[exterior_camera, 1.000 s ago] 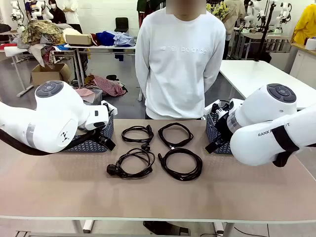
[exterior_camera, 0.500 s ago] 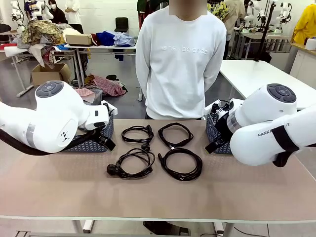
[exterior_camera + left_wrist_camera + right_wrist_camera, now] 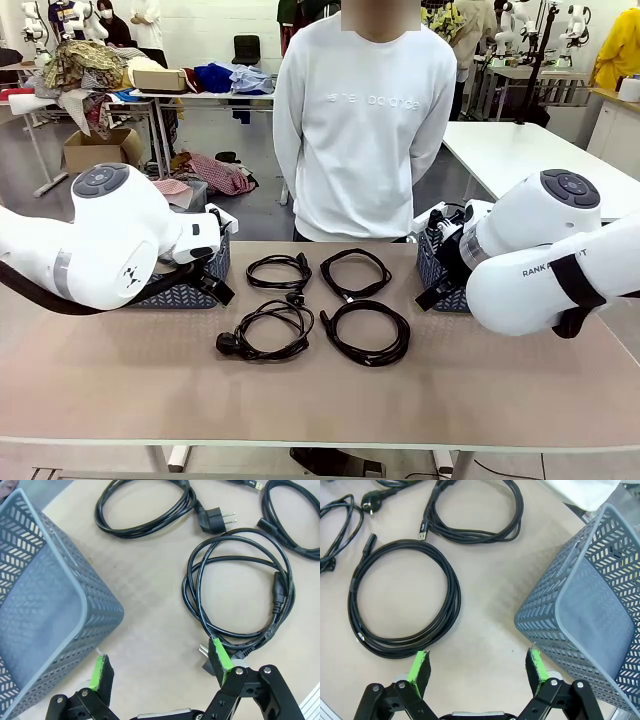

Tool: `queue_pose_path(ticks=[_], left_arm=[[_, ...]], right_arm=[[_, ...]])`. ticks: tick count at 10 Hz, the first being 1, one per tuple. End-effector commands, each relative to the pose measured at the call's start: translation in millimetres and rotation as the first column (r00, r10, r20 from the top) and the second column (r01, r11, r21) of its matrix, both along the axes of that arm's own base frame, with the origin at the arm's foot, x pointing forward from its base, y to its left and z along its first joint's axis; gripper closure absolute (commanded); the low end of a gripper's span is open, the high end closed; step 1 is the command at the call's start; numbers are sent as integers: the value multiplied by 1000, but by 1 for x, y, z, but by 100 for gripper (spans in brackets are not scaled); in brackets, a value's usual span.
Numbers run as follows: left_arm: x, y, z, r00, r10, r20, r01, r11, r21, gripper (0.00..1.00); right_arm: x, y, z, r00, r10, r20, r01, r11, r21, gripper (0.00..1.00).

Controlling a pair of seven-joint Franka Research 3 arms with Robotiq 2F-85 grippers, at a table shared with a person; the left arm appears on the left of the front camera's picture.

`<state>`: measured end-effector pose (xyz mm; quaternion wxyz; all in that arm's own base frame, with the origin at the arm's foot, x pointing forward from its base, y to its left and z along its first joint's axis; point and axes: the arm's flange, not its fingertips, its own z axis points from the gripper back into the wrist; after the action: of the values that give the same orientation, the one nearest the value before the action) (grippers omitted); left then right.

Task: Organize the cables according to human instructions.
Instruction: Pick up a bundle of cables and place it in the basket indicated by the human.

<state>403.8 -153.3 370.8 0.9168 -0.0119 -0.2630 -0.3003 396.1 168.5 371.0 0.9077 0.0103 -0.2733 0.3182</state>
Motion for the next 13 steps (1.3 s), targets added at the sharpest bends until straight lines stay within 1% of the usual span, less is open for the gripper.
queue_pose_path(ticks=[1, 3, 4, 5, 7, 8, 10, 13], left_arm=[[-2, 6, 7, 1000, -4, 3, 4, 1000, -4, 0], [-8, 20, 24, 999, -46, 6, 46, 999, -19, 0], [-11, 28, 35, 996, -88, 12, 88, 996, -34, 0], [-11, 39, 48, 988, -150, 21, 151, 987, -49, 0], [-3, 60, 64, 965, -264, 4, 264, 962, -74, 0], [1, 69, 70, 947, -321, -5, 319, 943, -94, 0], [11, 90, 78, 922, -386, 1, 382, 911, -156, 0], [19, 113, 83, 885, -465, 30, 457, 855, -243, 0]], right_arm=[[-1, -5, 8, 1000, 20, 1, -20, 1000, 2, 0], [-5, -13, 23, 998, 70, -9, -70, 998, 5, 0], [-7, -19, 33, 994, 111, -5, -111, 993, 29, 0], [-9, -28, 43, 986, 166, -5, -166, 984, 58, 0], [-11, -42, 58, 972, 234, -8, -232, 968, 94, 0], [-12, -48, 66, 966, 260, -6, -258, 960, 110, 0], [-15, -66, 79, 942, 336, 19, -335, 930, 154, 0], [-12, -97, 91, 935, 350, 59, -354, 906, 231, 0]])
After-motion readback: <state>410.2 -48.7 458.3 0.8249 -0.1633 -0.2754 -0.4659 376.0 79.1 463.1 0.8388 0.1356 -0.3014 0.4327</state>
